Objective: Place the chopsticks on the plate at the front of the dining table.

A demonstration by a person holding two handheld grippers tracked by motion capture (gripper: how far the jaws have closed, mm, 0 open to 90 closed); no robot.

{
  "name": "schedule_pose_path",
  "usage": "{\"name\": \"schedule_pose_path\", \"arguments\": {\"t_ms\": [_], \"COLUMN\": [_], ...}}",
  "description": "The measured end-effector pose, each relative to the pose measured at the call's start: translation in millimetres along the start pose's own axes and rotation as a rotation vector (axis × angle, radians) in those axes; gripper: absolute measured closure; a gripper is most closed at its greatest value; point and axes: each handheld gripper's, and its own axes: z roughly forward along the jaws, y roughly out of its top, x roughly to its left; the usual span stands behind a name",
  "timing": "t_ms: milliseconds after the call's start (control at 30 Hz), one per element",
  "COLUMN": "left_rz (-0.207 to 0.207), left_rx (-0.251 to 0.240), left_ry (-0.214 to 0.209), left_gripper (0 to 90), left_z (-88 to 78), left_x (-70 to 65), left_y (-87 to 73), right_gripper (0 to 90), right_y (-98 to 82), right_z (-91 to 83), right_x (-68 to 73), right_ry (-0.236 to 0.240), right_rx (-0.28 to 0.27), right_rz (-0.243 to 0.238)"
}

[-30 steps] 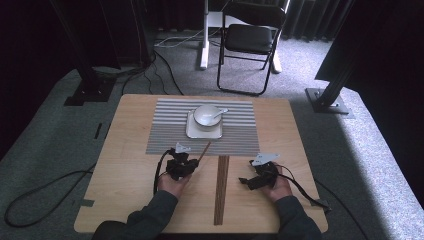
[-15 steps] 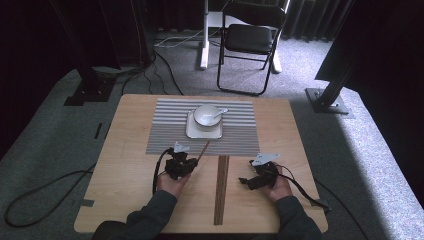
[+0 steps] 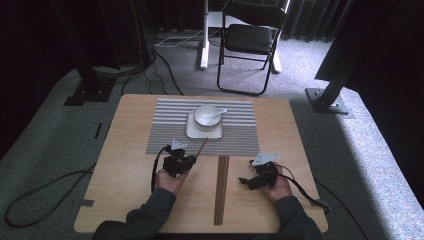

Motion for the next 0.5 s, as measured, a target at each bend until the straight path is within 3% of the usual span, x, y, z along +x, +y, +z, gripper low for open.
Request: {"name": "schedule_pose_path", "arguments": {"t_ms": [500], "left_rz": [-0.027], "left_rx": [-0.022], "left_ry": [0.006], "left_gripper": [84.4], "left_z": [-3.1], "left_x": [8.1], "left_y": [6.0], "right_gripper": [11.6], "right_y": [0.0], "right_z": [0.0], "right_x": [0.1], "right_ry": [0.000], "right_rx": [0.000], "right_rz": [0.002]}}
